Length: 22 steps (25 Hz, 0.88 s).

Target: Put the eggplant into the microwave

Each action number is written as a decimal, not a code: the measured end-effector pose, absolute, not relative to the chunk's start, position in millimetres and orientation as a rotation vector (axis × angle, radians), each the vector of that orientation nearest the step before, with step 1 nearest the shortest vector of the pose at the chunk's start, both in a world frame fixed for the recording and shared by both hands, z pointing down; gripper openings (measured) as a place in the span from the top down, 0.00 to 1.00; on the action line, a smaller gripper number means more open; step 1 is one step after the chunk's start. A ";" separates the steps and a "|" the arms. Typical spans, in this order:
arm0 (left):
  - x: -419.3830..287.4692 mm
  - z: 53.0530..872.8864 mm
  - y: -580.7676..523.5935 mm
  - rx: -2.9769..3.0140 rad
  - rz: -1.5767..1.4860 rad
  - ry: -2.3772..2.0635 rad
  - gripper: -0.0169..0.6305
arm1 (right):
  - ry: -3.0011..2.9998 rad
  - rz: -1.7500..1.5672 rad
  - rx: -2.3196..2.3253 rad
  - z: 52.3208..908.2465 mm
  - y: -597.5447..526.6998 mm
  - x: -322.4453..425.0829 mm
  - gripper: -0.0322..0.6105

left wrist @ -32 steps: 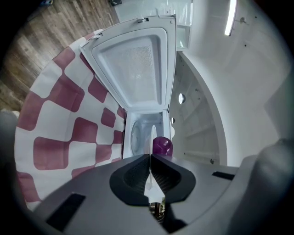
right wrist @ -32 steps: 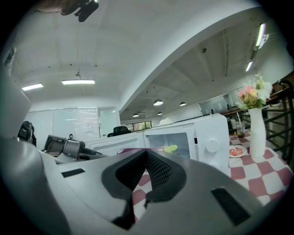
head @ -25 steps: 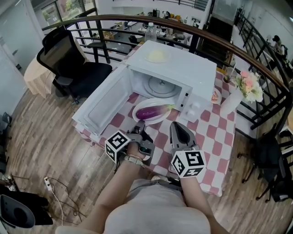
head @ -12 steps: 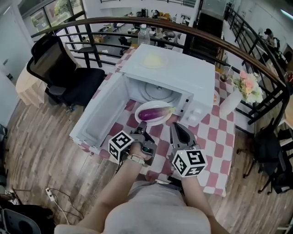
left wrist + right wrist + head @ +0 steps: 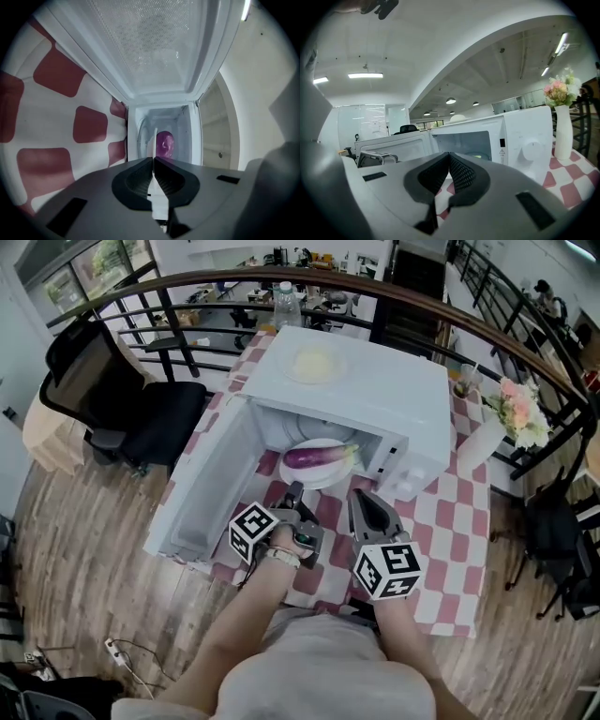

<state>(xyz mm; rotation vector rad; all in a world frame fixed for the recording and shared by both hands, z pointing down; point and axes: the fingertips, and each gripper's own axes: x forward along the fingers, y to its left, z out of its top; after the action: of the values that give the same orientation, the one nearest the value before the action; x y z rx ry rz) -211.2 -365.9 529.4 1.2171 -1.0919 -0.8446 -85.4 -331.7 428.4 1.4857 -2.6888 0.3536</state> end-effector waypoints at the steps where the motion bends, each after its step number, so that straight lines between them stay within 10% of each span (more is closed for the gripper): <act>1: -212.8 532.5 -371.5 1.224 -0.846 -1.091 0.95 | -2.685 0.355 1.488 430.4 -334.1 -86.7 0.91; 22: -207.8 570.0 -436.9 1.243 -0.780 -1.051 0.95 | -2.582 0.418 1.564 460.9 -364.9 -82.8 0.91</act>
<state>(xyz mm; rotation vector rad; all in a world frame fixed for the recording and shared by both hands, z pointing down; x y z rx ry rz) -207.8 -436.9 570.0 1.2429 -1.0514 -0.7805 -82.8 -364.9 460.9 1.5636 -2.5818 0.4175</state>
